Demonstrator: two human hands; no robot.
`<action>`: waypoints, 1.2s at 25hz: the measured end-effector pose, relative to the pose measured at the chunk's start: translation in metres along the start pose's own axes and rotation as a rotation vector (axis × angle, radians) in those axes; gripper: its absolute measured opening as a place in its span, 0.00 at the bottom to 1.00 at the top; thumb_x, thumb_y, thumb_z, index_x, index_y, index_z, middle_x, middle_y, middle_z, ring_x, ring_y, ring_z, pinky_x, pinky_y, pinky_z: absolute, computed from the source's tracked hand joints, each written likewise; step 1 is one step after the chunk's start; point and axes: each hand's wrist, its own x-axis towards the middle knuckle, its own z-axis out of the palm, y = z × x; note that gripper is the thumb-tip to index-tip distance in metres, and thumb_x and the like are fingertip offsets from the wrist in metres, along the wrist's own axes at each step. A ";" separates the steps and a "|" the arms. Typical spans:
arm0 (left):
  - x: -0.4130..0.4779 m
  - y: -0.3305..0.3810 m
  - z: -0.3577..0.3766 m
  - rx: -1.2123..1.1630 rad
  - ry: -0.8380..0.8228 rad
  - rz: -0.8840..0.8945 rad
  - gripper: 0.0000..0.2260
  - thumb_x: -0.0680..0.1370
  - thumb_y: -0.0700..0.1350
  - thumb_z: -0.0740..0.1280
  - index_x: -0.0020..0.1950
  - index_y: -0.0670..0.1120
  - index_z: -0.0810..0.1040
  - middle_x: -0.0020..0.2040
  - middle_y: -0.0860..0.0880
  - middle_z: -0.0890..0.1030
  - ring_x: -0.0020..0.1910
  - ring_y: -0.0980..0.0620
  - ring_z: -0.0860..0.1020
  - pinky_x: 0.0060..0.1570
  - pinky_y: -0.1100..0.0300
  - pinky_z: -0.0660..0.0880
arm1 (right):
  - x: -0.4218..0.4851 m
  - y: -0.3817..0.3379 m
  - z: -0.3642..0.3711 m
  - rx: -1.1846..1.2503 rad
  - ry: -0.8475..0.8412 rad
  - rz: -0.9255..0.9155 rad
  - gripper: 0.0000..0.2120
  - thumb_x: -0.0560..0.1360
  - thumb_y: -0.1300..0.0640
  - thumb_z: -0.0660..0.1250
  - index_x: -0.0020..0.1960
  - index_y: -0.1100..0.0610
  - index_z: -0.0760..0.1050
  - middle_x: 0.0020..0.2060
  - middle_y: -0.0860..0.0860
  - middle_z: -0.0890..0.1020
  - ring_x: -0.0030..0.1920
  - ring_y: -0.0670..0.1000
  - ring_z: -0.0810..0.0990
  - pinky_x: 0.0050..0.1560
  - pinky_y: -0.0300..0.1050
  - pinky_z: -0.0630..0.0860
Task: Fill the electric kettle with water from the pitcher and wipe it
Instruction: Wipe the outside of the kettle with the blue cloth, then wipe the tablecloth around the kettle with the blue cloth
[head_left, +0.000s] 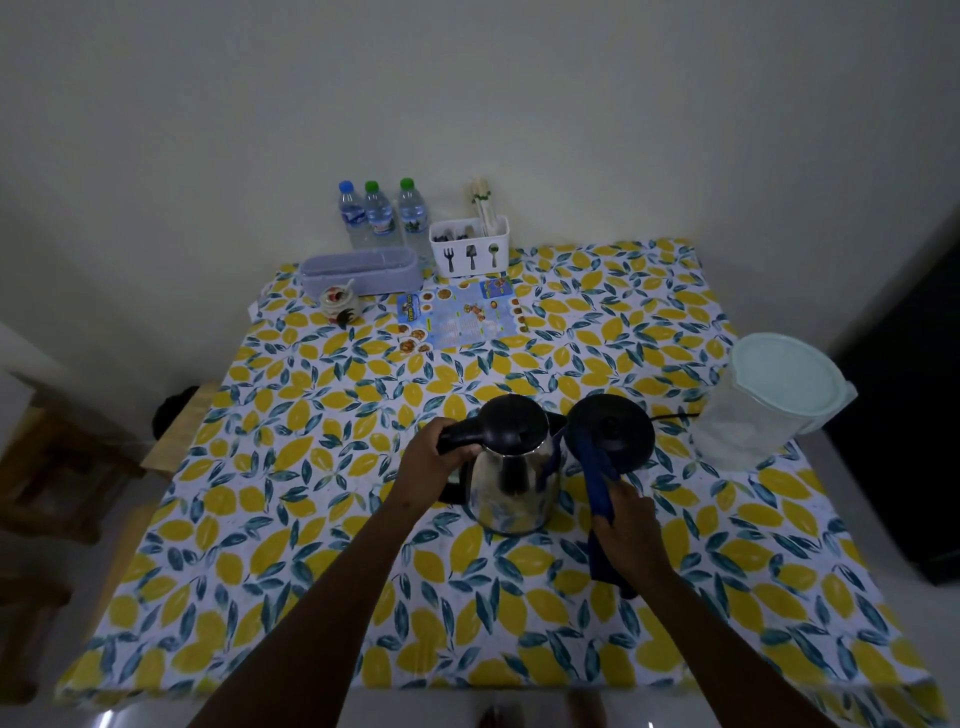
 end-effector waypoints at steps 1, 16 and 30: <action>0.000 0.002 0.004 -0.026 0.035 -0.006 0.11 0.75 0.48 0.72 0.53 0.49 0.74 0.43 0.52 0.77 0.42 0.54 0.76 0.39 0.63 0.68 | 0.000 0.005 -0.002 -0.041 -0.016 0.018 0.26 0.76 0.58 0.64 0.73 0.58 0.62 0.66 0.61 0.71 0.59 0.64 0.71 0.54 0.58 0.76; 0.047 -0.007 0.013 -0.103 0.293 -0.038 0.16 0.78 0.48 0.68 0.61 0.42 0.73 0.55 0.41 0.79 0.52 0.44 0.77 0.48 0.53 0.72 | 0.014 0.006 0.051 -0.484 -0.139 -0.038 0.35 0.73 0.29 0.51 0.76 0.41 0.51 0.79 0.55 0.46 0.76 0.65 0.45 0.71 0.67 0.51; 0.016 -0.071 0.012 0.120 0.147 -0.062 0.30 0.80 0.37 0.61 0.78 0.45 0.48 0.78 0.44 0.58 0.76 0.46 0.60 0.70 0.55 0.62 | 0.030 -0.032 0.092 -0.484 -0.273 -0.226 0.25 0.79 0.39 0.51 0.75 0.39 0.53 0.79 0.51 0.51 0.75 0.65 0.54 0.66 0.66 0.61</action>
